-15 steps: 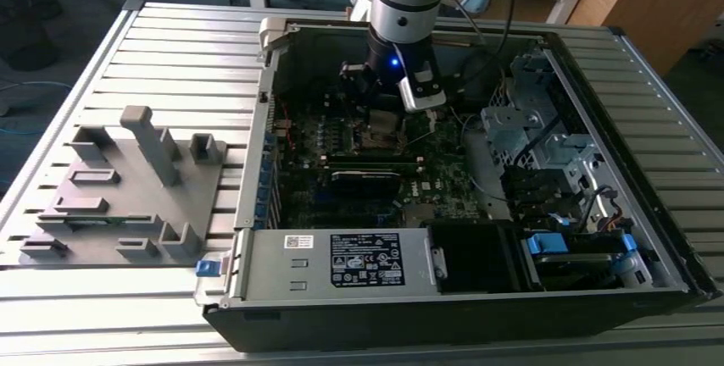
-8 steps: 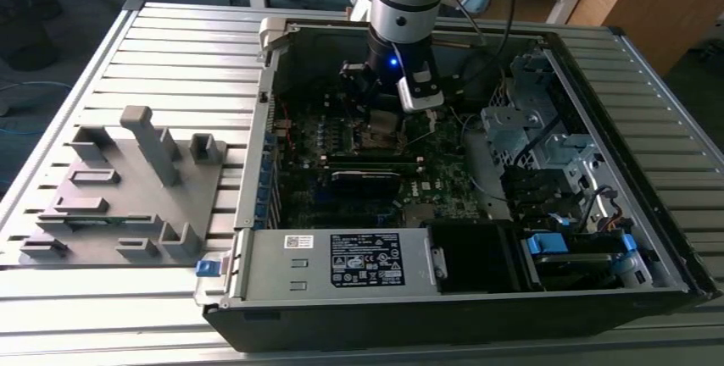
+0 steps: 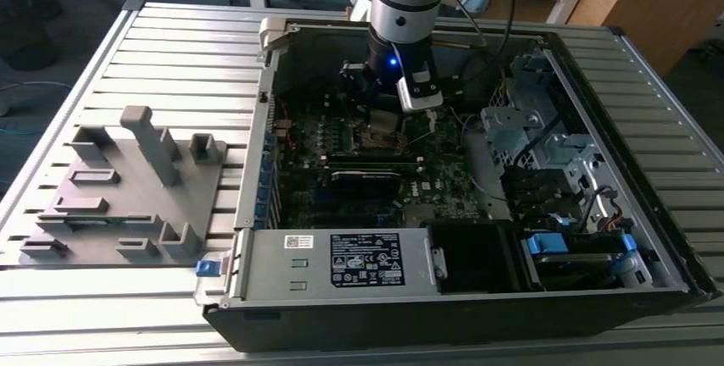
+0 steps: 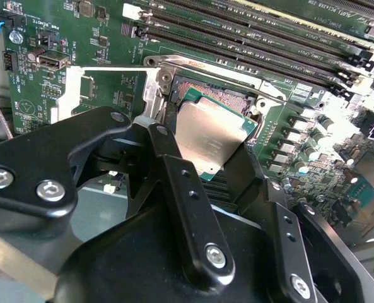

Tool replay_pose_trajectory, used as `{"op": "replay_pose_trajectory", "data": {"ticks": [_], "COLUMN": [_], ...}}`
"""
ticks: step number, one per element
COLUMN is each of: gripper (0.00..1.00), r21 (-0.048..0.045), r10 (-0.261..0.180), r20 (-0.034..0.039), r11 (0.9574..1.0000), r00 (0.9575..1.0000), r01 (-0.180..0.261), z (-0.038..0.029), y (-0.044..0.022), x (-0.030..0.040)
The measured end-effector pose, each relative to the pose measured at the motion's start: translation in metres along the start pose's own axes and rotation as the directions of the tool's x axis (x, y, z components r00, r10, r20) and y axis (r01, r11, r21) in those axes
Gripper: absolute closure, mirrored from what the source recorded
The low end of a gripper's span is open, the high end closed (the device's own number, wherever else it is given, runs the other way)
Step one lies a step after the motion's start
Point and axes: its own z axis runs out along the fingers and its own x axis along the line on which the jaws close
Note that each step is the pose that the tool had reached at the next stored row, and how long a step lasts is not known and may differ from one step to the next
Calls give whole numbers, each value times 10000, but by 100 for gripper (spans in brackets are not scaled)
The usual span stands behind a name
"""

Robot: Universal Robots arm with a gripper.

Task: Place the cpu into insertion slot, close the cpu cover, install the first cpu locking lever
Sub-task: 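Place the cpu into insertion slot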

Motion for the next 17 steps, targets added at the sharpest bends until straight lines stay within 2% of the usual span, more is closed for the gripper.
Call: {"op": "replay_pose_trajectory", "data": {"ticks": [13,17], "gripper": [46,46], "r21": [-1,0], "r10": [140,218], "r20": [8,13], "r11": [9999,9998], "r00": [9999,9998], "r01": [-140,-218], "z": [-1,-20], "y": [0,1], "x": [0,0]}}
